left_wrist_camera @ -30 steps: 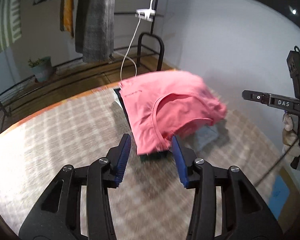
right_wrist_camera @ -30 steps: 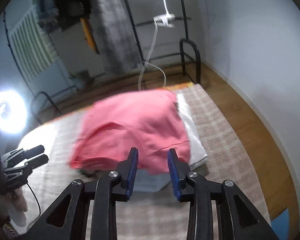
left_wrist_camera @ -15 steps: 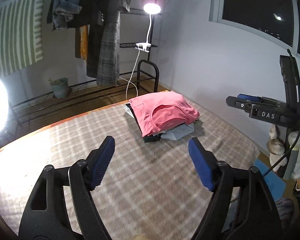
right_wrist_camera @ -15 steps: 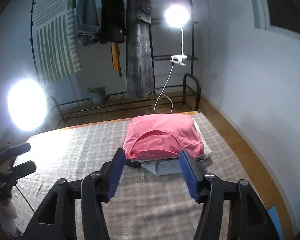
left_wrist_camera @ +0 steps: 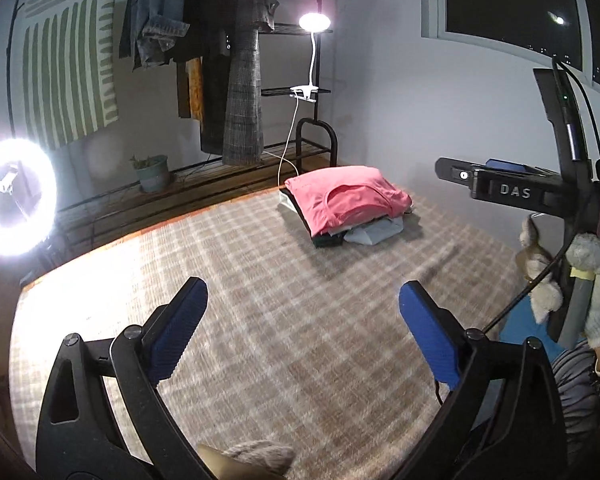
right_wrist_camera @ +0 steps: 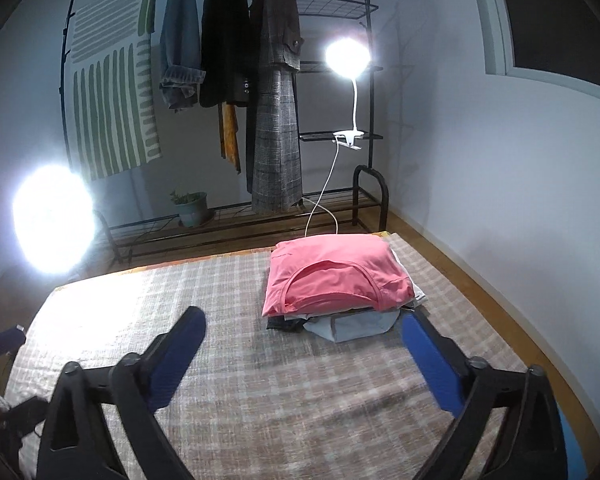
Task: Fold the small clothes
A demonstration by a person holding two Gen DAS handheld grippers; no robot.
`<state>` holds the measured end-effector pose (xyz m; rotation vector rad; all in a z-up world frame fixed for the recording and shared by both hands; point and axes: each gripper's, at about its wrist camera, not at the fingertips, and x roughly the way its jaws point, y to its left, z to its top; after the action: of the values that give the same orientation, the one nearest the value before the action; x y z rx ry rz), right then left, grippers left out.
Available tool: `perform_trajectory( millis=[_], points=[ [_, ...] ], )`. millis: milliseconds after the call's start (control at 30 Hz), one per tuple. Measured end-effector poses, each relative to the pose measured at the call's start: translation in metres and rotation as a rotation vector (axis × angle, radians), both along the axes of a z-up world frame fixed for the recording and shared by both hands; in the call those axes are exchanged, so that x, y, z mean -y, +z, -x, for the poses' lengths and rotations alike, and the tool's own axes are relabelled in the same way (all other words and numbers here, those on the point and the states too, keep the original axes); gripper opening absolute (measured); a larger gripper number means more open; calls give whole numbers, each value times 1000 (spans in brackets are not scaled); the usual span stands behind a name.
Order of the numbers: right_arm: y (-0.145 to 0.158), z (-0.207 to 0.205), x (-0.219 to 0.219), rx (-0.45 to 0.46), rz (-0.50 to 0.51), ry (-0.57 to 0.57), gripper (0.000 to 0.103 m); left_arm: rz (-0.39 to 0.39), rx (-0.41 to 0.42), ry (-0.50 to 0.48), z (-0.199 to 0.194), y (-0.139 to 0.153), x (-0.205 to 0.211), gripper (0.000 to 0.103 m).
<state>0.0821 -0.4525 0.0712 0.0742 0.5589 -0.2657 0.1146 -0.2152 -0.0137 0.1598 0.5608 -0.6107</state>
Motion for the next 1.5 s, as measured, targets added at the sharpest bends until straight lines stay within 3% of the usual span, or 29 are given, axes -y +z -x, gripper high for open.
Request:
perform_trajectory(
  millis=[467, 733, 1500],
  points=[
    [-45, -12, 4, -15, -76, -80, 103, -23, -17, 47, -1, -30, -6, 103],
    [-49, -20, -6, -20, -33, -67, 103, -13, -38, 44, -1, -31, -8, 103],
    [-57, -30, -7, -46, -60, -53, 103, -23, -16, 46, 5, -28, -8, 103]
  ],
)
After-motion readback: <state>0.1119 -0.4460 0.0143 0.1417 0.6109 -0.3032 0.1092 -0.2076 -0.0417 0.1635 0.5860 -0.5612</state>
